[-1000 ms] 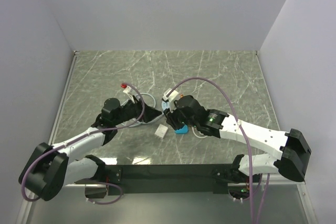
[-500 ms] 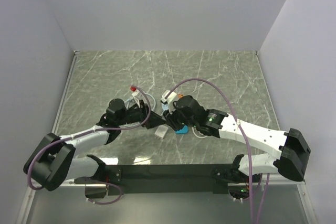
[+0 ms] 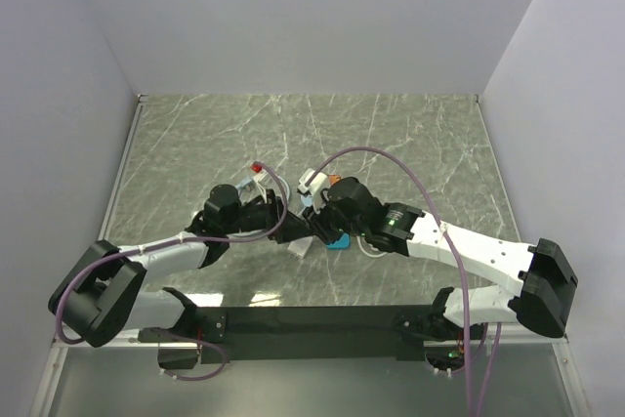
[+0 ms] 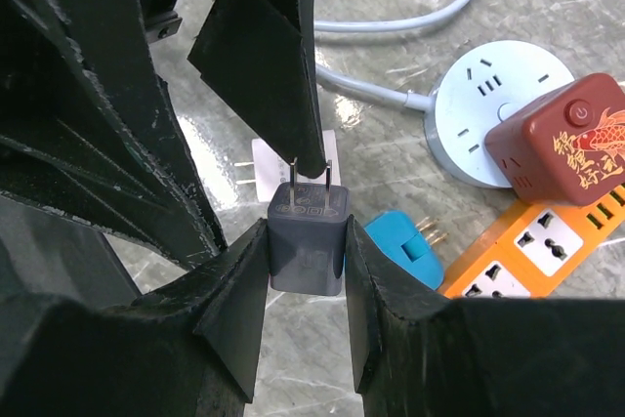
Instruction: Insert the plug
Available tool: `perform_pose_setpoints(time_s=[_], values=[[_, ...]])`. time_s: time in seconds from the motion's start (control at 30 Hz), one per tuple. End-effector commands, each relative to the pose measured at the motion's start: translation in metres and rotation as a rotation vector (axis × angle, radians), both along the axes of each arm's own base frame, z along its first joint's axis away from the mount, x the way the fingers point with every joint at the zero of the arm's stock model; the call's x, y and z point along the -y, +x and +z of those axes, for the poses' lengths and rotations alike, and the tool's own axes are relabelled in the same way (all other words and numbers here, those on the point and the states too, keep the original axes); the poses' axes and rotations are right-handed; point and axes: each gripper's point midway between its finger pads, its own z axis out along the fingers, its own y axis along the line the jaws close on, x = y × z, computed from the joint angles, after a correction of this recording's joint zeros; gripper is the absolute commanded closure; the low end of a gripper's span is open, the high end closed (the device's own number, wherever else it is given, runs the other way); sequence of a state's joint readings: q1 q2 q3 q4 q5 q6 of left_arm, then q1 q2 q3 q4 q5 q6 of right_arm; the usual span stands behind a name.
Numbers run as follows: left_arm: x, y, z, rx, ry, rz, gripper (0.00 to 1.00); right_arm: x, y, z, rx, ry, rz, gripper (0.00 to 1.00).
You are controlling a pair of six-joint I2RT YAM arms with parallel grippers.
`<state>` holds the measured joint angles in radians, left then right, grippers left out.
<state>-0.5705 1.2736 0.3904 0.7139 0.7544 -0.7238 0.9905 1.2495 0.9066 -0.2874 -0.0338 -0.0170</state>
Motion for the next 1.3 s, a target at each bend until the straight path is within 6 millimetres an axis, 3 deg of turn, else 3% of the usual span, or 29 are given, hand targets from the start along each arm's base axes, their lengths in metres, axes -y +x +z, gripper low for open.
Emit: perform_pose_setpoints(time_s=[0.0, 0.13, 0.4, 0.9, 1.27], values=[[-0.004, 0.016, 0.027, 0.095, -0.056, 0.062, 0.28, -0.008, -0.006, 0.018, 0.03, 0.066, 0.028, 1.0], [-0.015, 0.022, 0.027, 0.082, -0.064, 0.099, 0.28, -0.003, -0.012, 0.02, 0.023, 0.087, 0.03, 1.0], [-0.015, 0.026, 0.034, 0.089, -0.087, 0.107, 0.29, -0.004, -0.02, 0.019, -0.005, 0.111, 0.04, 1.0], [-0.001, 0.01, 0.028, 0.089, -0.047, 0.054, 0.3, -0.009, -0.014, 0.021, 0.026, 0.103, 0.036, 1.0], [0.011, 0.003, 0.024, 0.078, -0.033, -0.008, 0.36, -0.009, -0.011, 0.019, 0.029, 0.092, 0.024, 1.0]])
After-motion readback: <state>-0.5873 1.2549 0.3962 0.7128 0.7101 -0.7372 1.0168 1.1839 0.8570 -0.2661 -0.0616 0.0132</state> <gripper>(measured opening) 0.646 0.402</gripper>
